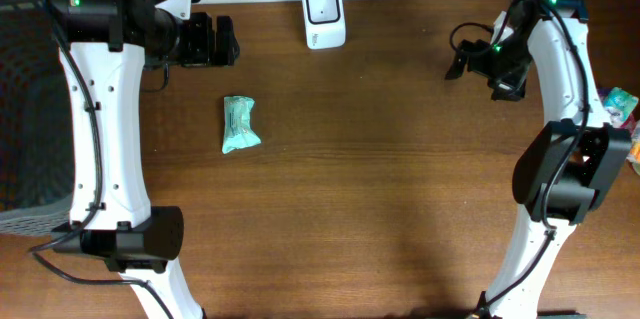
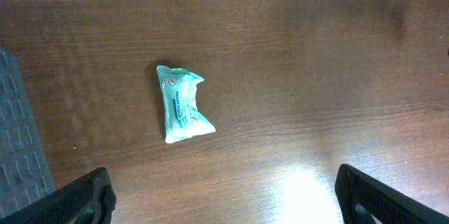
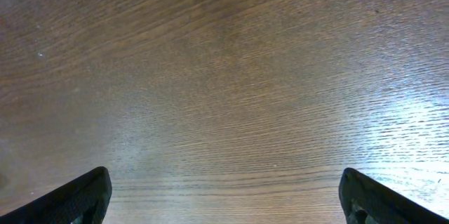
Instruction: Scan the item barcode
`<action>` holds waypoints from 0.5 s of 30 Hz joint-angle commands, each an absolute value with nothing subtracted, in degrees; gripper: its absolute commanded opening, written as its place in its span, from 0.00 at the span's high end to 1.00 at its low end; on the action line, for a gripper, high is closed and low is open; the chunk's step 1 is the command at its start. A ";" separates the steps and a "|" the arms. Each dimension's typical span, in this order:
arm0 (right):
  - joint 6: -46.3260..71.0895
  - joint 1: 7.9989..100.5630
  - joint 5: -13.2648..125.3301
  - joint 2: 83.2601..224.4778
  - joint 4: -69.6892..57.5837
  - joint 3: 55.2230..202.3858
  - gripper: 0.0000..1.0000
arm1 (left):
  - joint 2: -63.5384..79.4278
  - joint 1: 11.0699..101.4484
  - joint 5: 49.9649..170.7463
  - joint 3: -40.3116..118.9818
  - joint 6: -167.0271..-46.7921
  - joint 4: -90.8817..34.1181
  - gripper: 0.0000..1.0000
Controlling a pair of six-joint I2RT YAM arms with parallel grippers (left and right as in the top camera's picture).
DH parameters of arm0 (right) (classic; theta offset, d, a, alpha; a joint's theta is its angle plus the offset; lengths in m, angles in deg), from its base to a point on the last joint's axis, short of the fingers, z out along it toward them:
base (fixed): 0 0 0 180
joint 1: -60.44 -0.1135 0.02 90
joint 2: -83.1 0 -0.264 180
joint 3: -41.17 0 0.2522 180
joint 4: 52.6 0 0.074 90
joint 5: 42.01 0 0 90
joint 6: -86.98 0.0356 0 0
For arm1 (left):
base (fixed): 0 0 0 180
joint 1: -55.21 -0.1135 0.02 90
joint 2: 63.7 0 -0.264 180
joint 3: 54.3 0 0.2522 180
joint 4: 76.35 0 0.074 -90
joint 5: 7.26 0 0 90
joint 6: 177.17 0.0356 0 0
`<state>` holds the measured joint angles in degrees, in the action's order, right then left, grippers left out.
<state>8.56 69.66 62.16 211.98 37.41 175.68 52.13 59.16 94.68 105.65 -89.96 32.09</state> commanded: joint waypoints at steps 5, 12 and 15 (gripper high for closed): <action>8.40 69.83 61.40 211.95 37.26 176.33 0.01 | 52.50 58.87 100.10 105.65 -90.16 33.00 0.01; 8.40 69.83 61.40 211.95 37.26 176.33 0.01 | 53.66 61.49 95.89 105.63 -90.16 32.57 0.01; 8.40 69.83 61.40 211.95 37.26 176.33 0.01 | 54.20 61.49 94.25 103.92 -90.37 34.14 0.01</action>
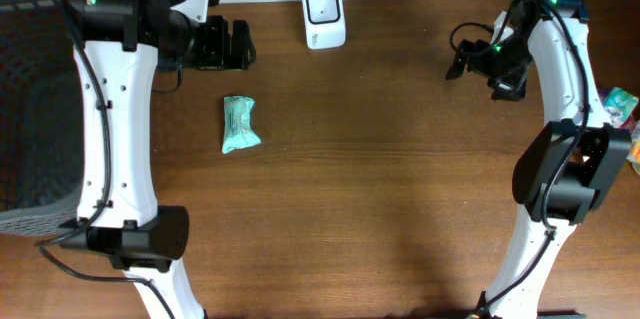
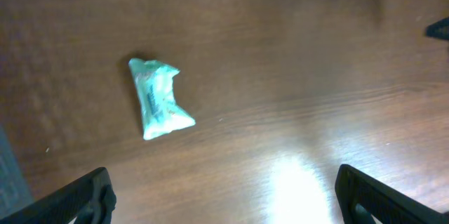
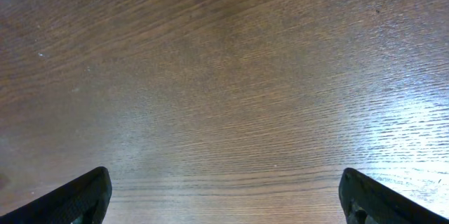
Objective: Scan the item barcode
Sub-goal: 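Reach the left gripper to the light-green tissue pack and grasp it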
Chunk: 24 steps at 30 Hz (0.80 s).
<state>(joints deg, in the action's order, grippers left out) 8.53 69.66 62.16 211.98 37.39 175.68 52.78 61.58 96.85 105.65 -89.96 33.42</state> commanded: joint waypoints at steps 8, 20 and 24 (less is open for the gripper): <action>8.40 69.83 61.40 211.95 37.26 176.33 0.01 | 54.38 61.47 86.51 87.73 -93.96 29.38 0.08; 8.40 69.83 61.40 211.95 37.26 176.33 0.01 | 54.49 65.08 86.31 59.36 -96.78 -1.20 0.39; 8.40 69.83 61.40 211.95 37.26 176.33 0.01 | 54.51 65.62 82.73 51.53 -96.80 -11.08 0.36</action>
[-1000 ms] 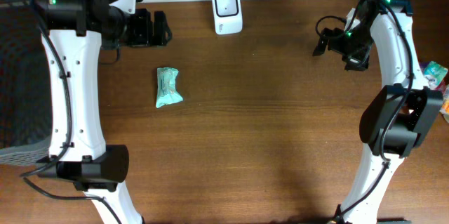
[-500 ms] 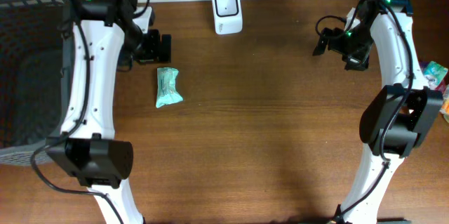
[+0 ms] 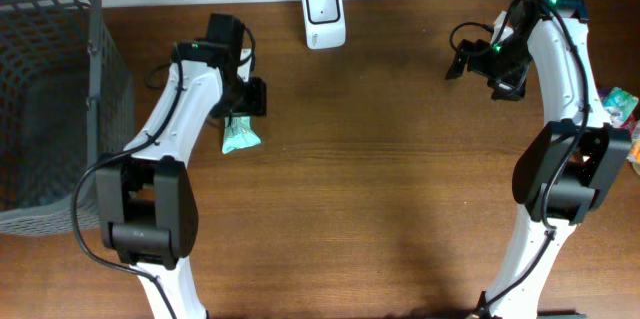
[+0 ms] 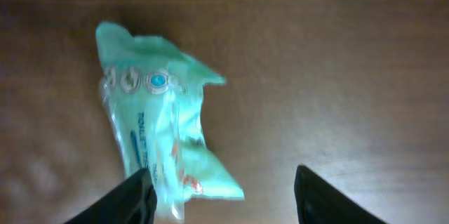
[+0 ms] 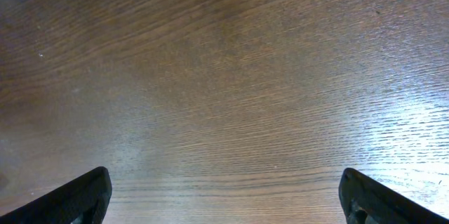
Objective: Scan the item barcode
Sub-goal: 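Reach the left gripper to the light-green tissue pack and grasp it, then lift the tissue pack with the left gripper toward the scanner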
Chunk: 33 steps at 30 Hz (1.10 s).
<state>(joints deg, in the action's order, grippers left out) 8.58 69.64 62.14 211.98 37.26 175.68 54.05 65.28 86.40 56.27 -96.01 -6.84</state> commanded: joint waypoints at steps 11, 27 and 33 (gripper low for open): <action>8.40 69.83 61.40 211.95 37.26 176.33 0.01 | 55.54 68.05 75.17 42.64 -96.74 -22.73 0.32; 8.40 69.83 61.40 211.95 37.26 176.33 0.01 | 58.73 71.72 82.49 51.23 -96.76 -11.52 0.91; 8.40 69.83 61.40 211.95 37.26 176.33 0.01 | 58.86 71.99 129.22 61.35 -96.76 -7.76 0.81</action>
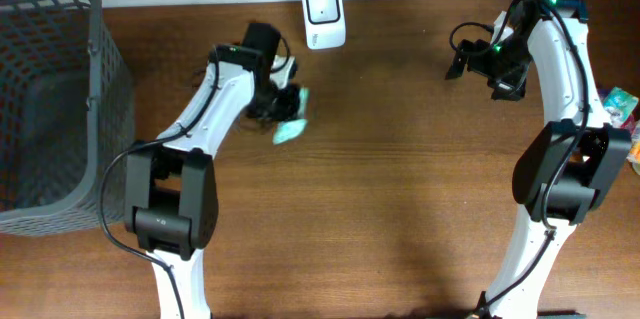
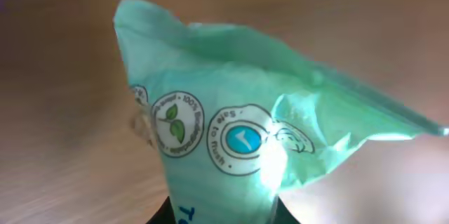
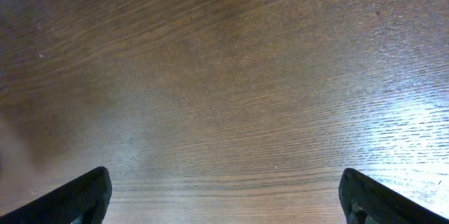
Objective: Scan the item barcode
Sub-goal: 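Lift the tissue pack with the left gripper toward the scanner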
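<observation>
A pale green plastic packet (image 2: 231, 126) with round printed logos fills the left wrist view, held up off the wood. My left gripper (image 2: 226, 218) is shut on its lower end, and only the dark finger edges show at the bottom. Overhead, the packet (image 1: 291, 126) is blurred, just below and left of the white scanner (image 1: 323, 16) at the table's back edge, with the left gripper (image 1: 280, 107) on it. My right gripper (image 1: 460, 59) hangs open at the back right. In its own view the right gripper (image 3: 224, 203) has only bare wood between its fingers.
A dark mesh basket (image 1: 50, 89) stands at the far left. Other small packets (image 1: 620, 105) lie at the table's right edge. The wooden table (image 1: 400, 209) stretches across the middle and front.
My left gripper was open around the packet lying on the table. Now it is shut on the packet, which is off the wood and further right, nearer the scanner. The right arm has not moved.
My left gripper was open at the back left, high above the packet lying flat on the table. It then stood slightly further right, then low with its fingers either side of the packet. Now it holds the packet near the scanner. The right arm stayed still throughout.
</observation>
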`<action>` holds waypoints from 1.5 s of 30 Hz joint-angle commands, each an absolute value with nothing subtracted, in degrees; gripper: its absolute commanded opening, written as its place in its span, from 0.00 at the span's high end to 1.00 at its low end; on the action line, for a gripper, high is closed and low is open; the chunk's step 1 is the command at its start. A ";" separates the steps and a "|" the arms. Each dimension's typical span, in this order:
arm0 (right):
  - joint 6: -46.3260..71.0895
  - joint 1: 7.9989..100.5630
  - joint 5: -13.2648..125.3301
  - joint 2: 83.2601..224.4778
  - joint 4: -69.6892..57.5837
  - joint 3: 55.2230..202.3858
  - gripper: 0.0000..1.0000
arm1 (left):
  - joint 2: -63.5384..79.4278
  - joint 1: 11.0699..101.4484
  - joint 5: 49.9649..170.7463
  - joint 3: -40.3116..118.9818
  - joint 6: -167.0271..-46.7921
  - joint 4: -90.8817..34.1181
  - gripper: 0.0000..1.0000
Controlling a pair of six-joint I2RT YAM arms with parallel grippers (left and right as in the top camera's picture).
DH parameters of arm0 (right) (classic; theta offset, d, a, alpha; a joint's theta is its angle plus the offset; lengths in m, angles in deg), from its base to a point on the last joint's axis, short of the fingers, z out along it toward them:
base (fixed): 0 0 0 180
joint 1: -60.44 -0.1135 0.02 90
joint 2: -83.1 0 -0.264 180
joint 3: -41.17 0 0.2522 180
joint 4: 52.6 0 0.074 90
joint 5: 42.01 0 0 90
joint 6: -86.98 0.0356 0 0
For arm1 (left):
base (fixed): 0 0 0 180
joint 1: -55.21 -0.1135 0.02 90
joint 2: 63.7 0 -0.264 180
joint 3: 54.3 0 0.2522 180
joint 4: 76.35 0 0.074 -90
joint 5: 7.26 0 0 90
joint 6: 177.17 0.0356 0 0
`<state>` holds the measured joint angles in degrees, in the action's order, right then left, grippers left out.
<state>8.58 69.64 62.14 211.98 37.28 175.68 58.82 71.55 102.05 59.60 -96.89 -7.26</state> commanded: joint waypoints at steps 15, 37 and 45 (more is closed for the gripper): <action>8.40 69.83 61.40 211.95 37.26 176.33 0.02 | 66.03 80.99 116.93 58.88 -96.47 -8.26 0.32; 8.40 69.83 61.40 211.95 37.26 176.33 0.01 | 67.03 95.72 77.99 86.28 -92.65 21.64 0.26; 8.40 69.83 61.40 211.95 37.26 176.33 0.01 | 67.23 104.38 58.55 72.49 -104.56 9.11 0.26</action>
